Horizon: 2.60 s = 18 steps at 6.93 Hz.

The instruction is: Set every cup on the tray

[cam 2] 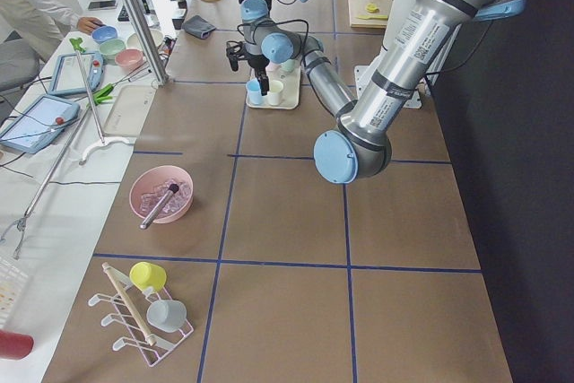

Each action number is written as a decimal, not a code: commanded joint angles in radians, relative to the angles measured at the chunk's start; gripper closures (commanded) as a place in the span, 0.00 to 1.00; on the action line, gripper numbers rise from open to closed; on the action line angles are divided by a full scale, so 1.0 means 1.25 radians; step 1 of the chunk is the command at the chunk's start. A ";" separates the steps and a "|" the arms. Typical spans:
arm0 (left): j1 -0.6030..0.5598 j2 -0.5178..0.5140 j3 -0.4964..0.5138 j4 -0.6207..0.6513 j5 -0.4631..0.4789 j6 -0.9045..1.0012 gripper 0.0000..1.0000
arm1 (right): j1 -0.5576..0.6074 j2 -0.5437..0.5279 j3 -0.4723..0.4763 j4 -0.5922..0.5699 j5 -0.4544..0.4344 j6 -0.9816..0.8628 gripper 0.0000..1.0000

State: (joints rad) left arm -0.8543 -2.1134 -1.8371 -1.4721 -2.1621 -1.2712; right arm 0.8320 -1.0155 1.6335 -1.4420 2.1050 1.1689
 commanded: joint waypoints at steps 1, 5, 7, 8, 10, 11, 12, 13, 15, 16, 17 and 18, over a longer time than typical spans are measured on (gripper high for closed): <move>-0.068 0.090 -0.025 0.001 -0.003 0.185 0.00 | 0.142 -0.098 0.033 -0.012 0.111 -0.244 0.00; -0.317 0.318 0.002 0.002 -0.091 0.765 0.00 | 0.368 -0.360 0.072 -0.011 0.165 -0.745 0.00; -0.438 0.393 0.056 0.000 -0.093 0.997 0.00 | 0.474 -0.474 0.085 -0.011 0.156 -0.937 0.00; -0.503 0.403 0.090 0.025 -0.094 1.085 0.00 | 0.483 -0.481 0.107 -0.043 0.158 -0.940 0.00; -0.546 0.420 0.090 0.087 -0.095 1.095 0.00 | 0.482 -0.476 0.162 -0.139 0.143 -0.939 0.00; -0.545 0.446 0.104 0.087 -0.089 1.086 0.00 | 0.482 -0.481 0.163 -0.139 0.143 -0.939 0.00; -0.543 0.442 0.139 0.077 -0.094 1.088 0.00 | 0.483 -0.483 0.161 -0.137 0.148 -0.936 0.00; -0.545 0.439 0.143 0.072 -0.095 1.089 0.00 | 0.496 -0.486 0.160 -0.137 0.148 -0.935 0.00; -0.550 0.449 0.137 0.065 -0.098 1.084 0.00 | 0.545 -0.510 0.156 -0.137 0.160 -0.935 0.00; -0.551 0.451 0.132 0.067 -0.101 1.084 0.00 | 0.546 -0.514 0.162 -0.136 0.162 -0.935 0.00; -0.551 0.450 0.144 0.066 -0.101 1.084 0.00 | 0.546 -0.514 0.162 -0.136 0.162 -0.935 0.00; -0.550 0.450 0.139 0.066 -0.100 1.086 0.00 | 0.546 -0.514 0.159 -0.135 0.162 -0.936 0.00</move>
State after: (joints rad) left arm -1.5425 -1.5513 -1.6627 -1.3895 -2.2879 0.0849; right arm 1.5128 -1.6570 1.8341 -1.6120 2.3064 -0.0003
